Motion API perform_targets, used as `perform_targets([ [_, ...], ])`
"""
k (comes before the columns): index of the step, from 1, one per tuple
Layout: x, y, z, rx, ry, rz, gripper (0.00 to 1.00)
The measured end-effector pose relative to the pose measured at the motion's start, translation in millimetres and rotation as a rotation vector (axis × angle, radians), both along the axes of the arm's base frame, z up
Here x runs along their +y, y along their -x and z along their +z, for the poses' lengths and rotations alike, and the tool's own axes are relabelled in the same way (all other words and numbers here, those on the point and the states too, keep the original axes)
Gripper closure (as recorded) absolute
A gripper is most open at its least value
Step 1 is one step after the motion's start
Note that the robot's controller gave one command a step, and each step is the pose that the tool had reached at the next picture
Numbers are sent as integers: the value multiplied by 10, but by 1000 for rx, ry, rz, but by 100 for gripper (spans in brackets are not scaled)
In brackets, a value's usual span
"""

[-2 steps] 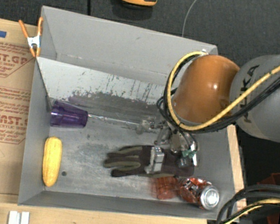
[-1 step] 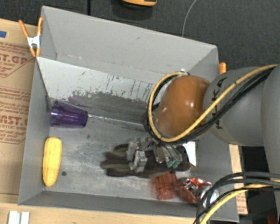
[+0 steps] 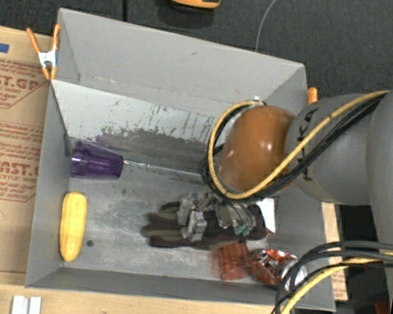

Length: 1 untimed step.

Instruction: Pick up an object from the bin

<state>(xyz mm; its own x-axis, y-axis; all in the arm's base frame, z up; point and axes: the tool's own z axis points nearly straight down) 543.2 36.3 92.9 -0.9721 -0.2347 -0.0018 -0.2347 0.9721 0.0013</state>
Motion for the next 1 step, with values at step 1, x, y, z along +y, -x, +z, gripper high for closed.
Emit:
perform_targets([
  [1,59,-47,-30,0,3,47,100],
])
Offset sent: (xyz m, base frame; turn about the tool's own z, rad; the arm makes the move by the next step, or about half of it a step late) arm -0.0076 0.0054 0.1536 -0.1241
